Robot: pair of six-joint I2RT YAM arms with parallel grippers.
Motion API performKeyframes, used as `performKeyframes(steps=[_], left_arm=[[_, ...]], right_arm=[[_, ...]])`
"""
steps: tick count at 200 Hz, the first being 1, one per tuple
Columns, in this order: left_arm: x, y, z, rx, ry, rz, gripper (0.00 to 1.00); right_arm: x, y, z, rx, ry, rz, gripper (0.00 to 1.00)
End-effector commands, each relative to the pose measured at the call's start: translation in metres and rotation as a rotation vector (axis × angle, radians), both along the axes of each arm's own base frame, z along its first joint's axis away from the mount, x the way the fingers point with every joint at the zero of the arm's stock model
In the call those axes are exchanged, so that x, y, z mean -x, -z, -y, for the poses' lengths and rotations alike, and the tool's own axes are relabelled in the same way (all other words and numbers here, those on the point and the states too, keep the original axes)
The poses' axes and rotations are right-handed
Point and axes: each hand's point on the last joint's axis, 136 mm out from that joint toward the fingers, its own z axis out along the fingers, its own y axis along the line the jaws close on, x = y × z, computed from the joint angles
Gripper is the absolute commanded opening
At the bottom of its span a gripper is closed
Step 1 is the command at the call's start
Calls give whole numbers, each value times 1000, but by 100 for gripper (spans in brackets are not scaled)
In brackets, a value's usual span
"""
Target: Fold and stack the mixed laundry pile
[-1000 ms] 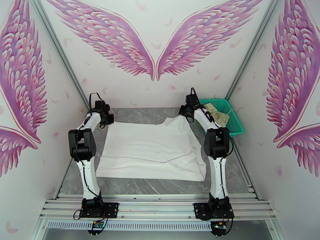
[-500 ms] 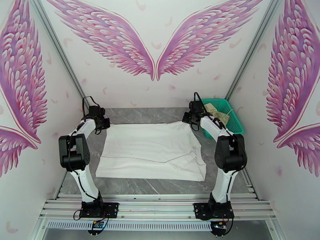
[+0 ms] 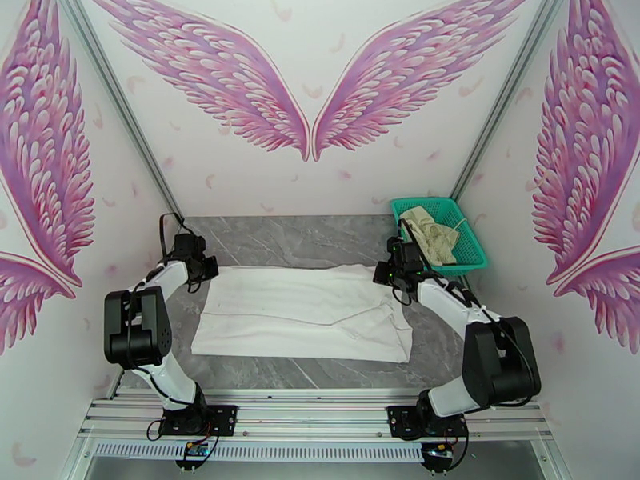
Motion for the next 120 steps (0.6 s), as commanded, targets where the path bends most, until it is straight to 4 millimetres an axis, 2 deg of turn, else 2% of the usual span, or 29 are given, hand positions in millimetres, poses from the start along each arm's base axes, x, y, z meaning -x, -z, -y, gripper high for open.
performKeyframes(steps=[1, 17, 29, 51, 66, 81, 95, 106, 120], left_arm=[[18, 4, -22, -57, -125, -40, 49], [25, 3, -30, -60, -182, -50, 60], [28, -4, -35, -80, -218, -47, 65], [30, -22, -46, -126, -267, -45, 67], [23, -36, -43, -141, -244, -30, 63], [12, -48, -29, -157, -181, -11, 61], [-4, -55, 0, -98, -73, 30, 60], [-15, -54, 26, -35, 15, 59, 59], [-24, -50, 49, 10, 80, 65, 58]], right_arm=[[18, 13, -1, -25, 33, -16, 25], [32, 21, -3, -28, 29, -48, 42], [39, 18, 0, -12, 35, -58, 50], [45, 3, 5, 35, 40, -46, 56], [40, -11, 6, 75, 24, -48, 58], [29, -23, 1, 109, -2, -52, 59], [13, -28, -14, 120, -64, -46, 61], [-2, -28, -24, 143, -102, -55, 61], [-20, -18, -38, 162, -126, -98, 63]])
